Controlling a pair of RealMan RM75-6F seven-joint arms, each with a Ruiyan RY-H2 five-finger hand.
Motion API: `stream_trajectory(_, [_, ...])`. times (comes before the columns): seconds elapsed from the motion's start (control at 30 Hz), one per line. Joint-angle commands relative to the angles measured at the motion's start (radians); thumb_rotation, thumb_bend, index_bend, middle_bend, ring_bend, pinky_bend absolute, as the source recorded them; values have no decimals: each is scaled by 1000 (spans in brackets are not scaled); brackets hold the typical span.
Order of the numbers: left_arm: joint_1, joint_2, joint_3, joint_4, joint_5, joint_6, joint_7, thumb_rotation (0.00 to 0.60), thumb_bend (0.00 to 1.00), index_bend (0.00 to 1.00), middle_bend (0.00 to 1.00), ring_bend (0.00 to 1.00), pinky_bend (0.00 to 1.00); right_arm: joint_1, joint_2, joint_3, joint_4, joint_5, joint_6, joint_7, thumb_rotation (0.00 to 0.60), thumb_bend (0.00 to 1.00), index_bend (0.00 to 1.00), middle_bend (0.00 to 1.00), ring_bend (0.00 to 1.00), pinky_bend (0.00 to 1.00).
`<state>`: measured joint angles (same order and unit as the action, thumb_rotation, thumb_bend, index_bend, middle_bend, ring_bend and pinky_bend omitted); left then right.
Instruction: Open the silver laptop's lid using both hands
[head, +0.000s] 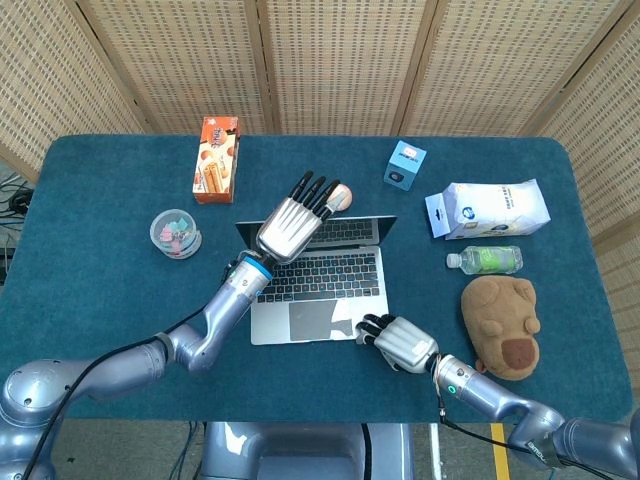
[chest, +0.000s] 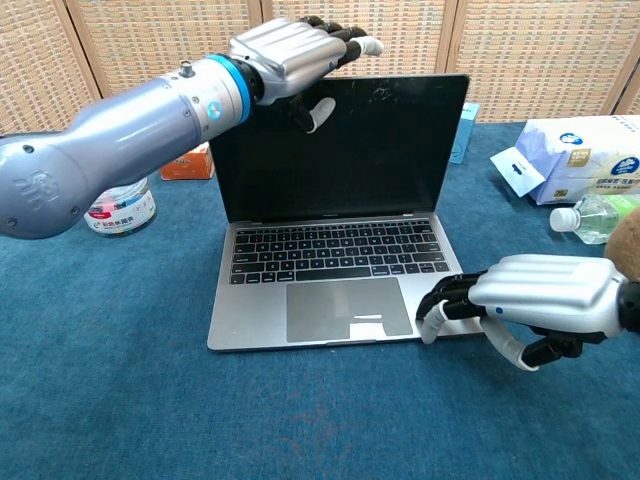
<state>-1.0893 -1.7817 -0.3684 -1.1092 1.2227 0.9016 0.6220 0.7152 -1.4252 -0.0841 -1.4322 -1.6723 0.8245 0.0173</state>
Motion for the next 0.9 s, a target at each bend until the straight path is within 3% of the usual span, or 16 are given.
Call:
stream_trajectory(0.03, [-19,-9,-11,22,-21,-8,21,600,624,0,0,0,0,1,1,0,-1,2,1,2,600,1000,236,151,96,236])
stream_trajectory(0.3, [-56,-28,-37,89,-94,-9,59,600,627,0,0,0,0,5,3,-5,1,7,7,12,600,1000,236,151,96,236])
stream_trajectory(0.53, [-60,-26,-21,76,-109,7,56,600,628,0,0,0,0,2,2,-9,8,10,21,20,600,1000,236,151,96,237])
stream_trajectory(0.63, [-48,4,-14,11,-88,14,5,600,635,0,0,0,0,-3,6,-10,3,0,48,39,600,1000,236,153,96,240])
stream_trajectory(0.77, [-11,86,12,-116,23,70,-129,600,642,0,0,0,0,-13,31,-6,-19,-27,113,74,600,1000,236,155,96,243])
stream_trajectory(0.9, [40,205,33,-265,121,138,-231,600,625,0,0,0,0,-28,83,10,-61,-54,208,118,600,1000,236,155,96,244])
